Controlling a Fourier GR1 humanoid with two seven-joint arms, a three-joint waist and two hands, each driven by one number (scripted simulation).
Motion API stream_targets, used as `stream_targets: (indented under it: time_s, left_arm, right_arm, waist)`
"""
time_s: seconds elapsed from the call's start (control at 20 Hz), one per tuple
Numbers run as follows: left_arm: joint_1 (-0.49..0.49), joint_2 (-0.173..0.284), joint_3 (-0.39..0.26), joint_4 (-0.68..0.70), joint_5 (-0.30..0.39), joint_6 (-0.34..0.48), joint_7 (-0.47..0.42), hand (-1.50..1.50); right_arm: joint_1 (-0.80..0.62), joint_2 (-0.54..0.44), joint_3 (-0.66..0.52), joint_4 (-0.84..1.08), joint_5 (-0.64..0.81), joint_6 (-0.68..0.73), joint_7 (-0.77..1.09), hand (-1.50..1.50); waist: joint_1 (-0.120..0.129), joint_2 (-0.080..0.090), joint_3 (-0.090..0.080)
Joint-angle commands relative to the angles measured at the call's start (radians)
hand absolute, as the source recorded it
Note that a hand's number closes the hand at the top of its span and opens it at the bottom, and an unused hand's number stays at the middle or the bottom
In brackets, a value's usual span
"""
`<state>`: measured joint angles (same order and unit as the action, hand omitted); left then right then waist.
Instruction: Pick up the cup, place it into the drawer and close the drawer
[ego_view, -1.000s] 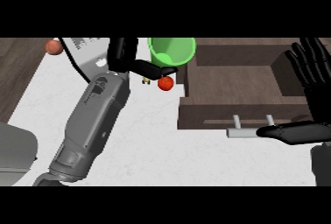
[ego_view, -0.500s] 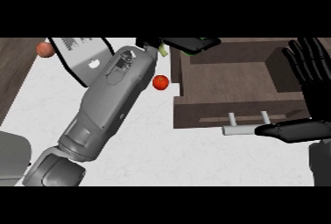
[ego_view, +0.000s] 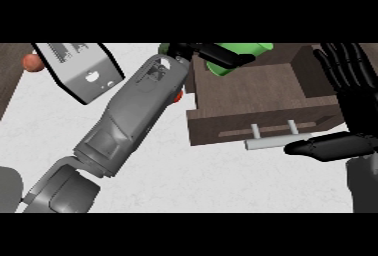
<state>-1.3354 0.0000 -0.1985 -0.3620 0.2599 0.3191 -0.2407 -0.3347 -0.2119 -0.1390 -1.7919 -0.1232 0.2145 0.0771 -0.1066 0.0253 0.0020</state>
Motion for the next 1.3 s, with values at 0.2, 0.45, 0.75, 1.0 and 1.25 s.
stream_targets:
  time_s: [0.2,0.45,0.75,1.0,1.25]
  left_arm:
    - [0.035,0.000,-0.131,0.085,0.031,-0.053,0.001,1.50]
    - [0.067,0.000,-0.142,0.041,0.108,-0.047,-0.026,-1.50]
    - [0.085,0.000,-0.099,-0.022,0.229,-0.088,-0.112,-1.50]
    - [0.084,0.000,-0.059,-0.053,0.318,-0.070,-0.224,-1.50]
    - [0.088,0.000,-0.063,-0.041,0.361,-0.007,-0.263,-1.50]
  right_arm:
    - [-0.045,0.006,0.029,-0.005,-0.025,0.028,0.003,-1.50]
    - [-0.072,0.008,0.047,0.014,-0.029,0.044,0.004,-1.50]
    - [-0.088,0.031,0.142,0.026,-0.158,0.196,0.011,1.50]
    - [-0.068,-0.012,0.238,0.033,-0.221,0.341,0.073,1.50]
    - [0.007,-0.142,0.343,-0.025,-0.082,0.442,0.151,1.50]
  waist:
    - [-0.073,0.020,0.000]
    - [-0.104,0.028,-0.001]
    - [-0.085,0.023,-0.002]
    - [-0.077,0.020,-0.003]
    - [-0.042,-0.002,-0.002]
